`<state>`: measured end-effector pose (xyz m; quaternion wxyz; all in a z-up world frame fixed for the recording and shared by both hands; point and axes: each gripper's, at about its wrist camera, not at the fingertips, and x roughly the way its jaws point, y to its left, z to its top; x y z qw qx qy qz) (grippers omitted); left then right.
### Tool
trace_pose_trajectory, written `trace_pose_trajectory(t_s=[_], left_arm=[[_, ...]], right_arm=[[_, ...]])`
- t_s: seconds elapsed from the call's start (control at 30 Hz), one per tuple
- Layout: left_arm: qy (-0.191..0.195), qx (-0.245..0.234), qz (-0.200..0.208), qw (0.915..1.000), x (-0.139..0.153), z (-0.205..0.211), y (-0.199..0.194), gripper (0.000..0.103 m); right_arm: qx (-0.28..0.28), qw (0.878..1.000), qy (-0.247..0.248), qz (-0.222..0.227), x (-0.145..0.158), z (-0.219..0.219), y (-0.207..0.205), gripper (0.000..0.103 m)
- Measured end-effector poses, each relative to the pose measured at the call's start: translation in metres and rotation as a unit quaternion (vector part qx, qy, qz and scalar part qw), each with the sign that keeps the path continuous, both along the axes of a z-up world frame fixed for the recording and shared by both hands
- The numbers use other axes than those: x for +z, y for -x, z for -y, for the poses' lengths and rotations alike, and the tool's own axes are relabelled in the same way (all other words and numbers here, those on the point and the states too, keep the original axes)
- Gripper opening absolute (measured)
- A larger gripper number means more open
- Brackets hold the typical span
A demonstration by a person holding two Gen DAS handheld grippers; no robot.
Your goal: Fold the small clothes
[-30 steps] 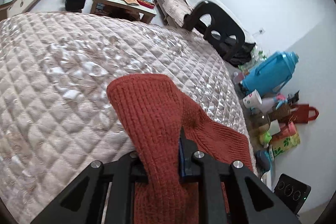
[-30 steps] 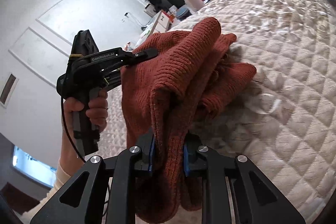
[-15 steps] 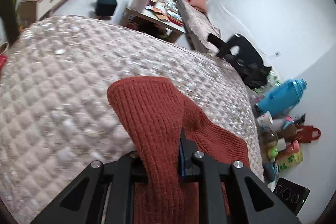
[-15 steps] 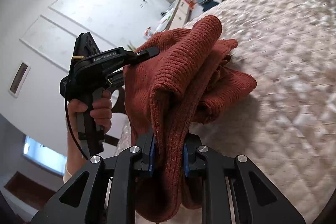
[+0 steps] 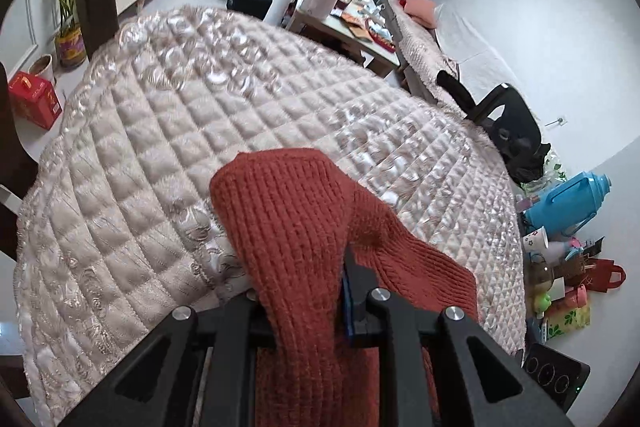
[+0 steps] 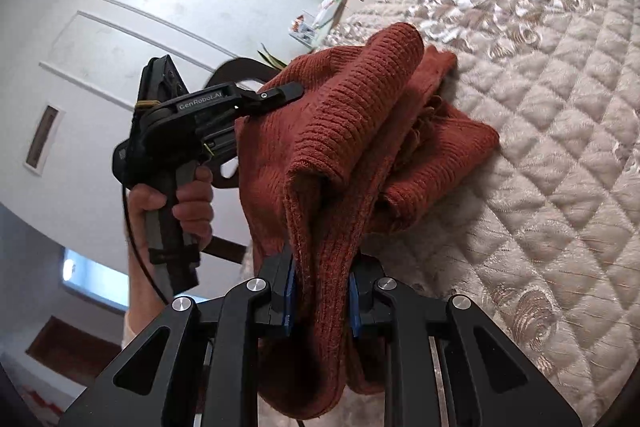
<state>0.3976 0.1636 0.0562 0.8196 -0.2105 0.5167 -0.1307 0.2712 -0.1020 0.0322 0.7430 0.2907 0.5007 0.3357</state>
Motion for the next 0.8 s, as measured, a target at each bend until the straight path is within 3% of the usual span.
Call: trace_pose_trajectory(t_s=[0.17,0.37,0.5,0.73,0.8], left_arm=[[-0.009,-0.004,-0.015,0.9998,-0.018,0.001,-0.003,0.021],[-0.005,0.005,-0.024,0.9997,-0.029,-0.003,-0.009,0.031],[-0.014,0.015,-0.028,0.9994,-0.035,-0.007,-0.012,0.051],[0.014,0.019,-0.033,0.9992,-0.041,-0.017,-0.006,0.067],[0.014,0.015,-0.018,0.9996,-0.034,-0.019,0.001,0.071]], right_arm=[[-0.005,0.999,0.016,-0.027,-0.022,-0.001,-0.002,0.021],[-0.011,0.998,0.030,-0.045,-0.033,0.001,0.008,0.022],[-0.011,0.998,0.042,-0.042,-0.035,-0.003,0.015,0.023],[0.001,0.998,0.061,-0.029,-0.025,0.002,0.019,0.032],[-0.004,0.998,0.066,-0.004,-0.016,0.007,0.017,0.037]])
